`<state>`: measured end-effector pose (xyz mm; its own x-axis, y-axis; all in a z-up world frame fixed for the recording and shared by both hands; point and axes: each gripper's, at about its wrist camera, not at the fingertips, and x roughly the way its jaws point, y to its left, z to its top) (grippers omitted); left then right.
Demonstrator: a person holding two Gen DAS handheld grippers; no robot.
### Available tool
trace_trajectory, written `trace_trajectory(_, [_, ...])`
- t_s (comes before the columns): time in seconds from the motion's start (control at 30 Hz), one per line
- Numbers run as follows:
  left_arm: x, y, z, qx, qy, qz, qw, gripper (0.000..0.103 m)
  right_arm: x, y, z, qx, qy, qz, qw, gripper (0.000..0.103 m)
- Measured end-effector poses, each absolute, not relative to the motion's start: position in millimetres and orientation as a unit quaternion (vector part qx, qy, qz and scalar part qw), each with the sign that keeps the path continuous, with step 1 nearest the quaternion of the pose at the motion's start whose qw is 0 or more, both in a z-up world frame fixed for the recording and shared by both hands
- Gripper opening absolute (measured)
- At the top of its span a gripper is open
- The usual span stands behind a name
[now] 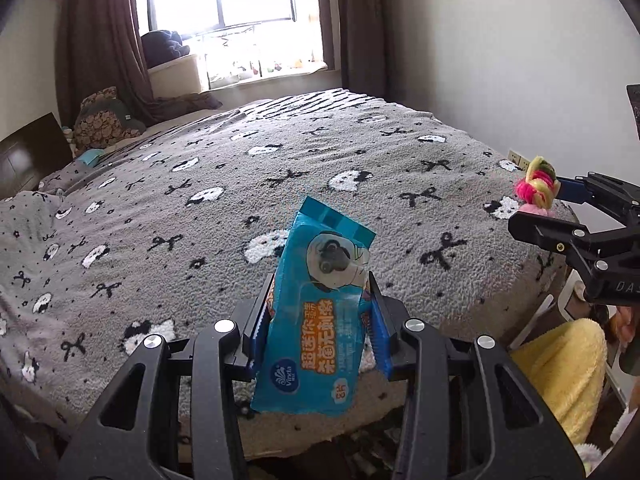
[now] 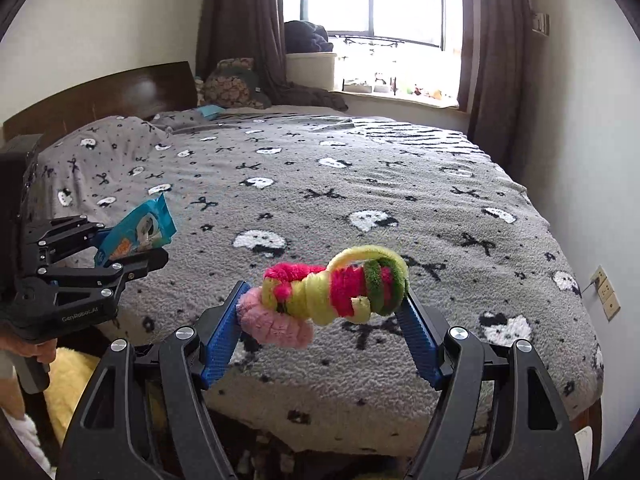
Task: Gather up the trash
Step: 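Lower both tools below the bed edge and open both over the bin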
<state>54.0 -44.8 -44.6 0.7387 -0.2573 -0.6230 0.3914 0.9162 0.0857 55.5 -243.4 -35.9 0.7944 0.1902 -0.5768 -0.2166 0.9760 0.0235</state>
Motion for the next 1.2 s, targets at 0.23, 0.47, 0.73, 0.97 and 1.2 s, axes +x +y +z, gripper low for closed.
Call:
trace_trajectory(0.23, [10.5, -34.8, -68.6, 0.09, 0.332, -0.184, 0.921, 0.04, 15.1, -234.6, -62.3, -0.029, 0.314, 0.104, 0.943, 0.073])
trace_trajectory(0.47, [-16.5, -26.3, -113.3, 0.076, 0.374, -0.185, 0.905, 0.04, -1.3, -226.7, -110.6, -0.019, 0.373, 0.109, 0.921, 0.073])
trace_trajectory(0.73, [-25.9, -20.4, -192.7, 0.058, 0.467, -0.181, 0.864, 0.04, -6.7, -216.7, -167.9, -0.01, 0.44, 0.11, 0.891, 0.073])
trace_trajectory(0.97, [-19.4, -18.1, -263.7, 0.055, 0.54, -0.171, 0.822, 0.04, -4.0, -208.6, -219.5, -0.002, 0.5, 0.109, 0.859, 0.073])
trace_trajectory(1.2, [-8.0, -26.1, -326.9, 0.046, 0.62, -0.187, 0.761, 0.04, 7.6, -200.4, -276.7, 0.026, 0.578, 0.123, 0.806, 0.073])
